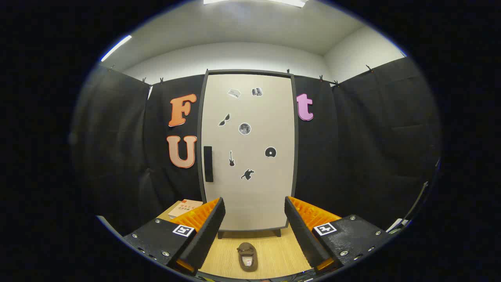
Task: Open the shoe cabinet door, grab the shoes and put them into the shoe cabinet, then close the shoe cabinet door.
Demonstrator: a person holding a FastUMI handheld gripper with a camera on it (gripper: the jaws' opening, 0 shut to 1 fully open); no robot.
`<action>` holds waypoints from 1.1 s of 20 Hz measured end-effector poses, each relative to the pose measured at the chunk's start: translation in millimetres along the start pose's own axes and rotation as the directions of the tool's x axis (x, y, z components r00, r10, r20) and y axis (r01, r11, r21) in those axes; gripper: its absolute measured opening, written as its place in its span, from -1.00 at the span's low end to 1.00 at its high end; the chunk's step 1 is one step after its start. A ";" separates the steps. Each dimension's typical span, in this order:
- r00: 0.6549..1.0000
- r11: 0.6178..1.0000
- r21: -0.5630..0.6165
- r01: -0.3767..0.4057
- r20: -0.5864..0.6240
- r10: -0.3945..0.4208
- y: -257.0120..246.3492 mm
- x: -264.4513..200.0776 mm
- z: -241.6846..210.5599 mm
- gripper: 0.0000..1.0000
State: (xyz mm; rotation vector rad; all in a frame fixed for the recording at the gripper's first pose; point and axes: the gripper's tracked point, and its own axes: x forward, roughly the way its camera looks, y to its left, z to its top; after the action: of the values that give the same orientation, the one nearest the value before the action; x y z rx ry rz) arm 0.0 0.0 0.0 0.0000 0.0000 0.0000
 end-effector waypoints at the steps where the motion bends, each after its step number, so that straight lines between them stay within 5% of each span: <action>1: 1.000 1.000 0.000 -0.001 0.002 0.001 1.3 -1.0 1.1 0.91; 22: 1.000 1.000 0.013 -0.025 -0.004 0.025 25.0 23.7 -0.9 0.91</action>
State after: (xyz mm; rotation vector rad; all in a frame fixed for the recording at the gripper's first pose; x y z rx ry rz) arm 23.7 25.0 -0.9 0.0125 0.0044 0.0251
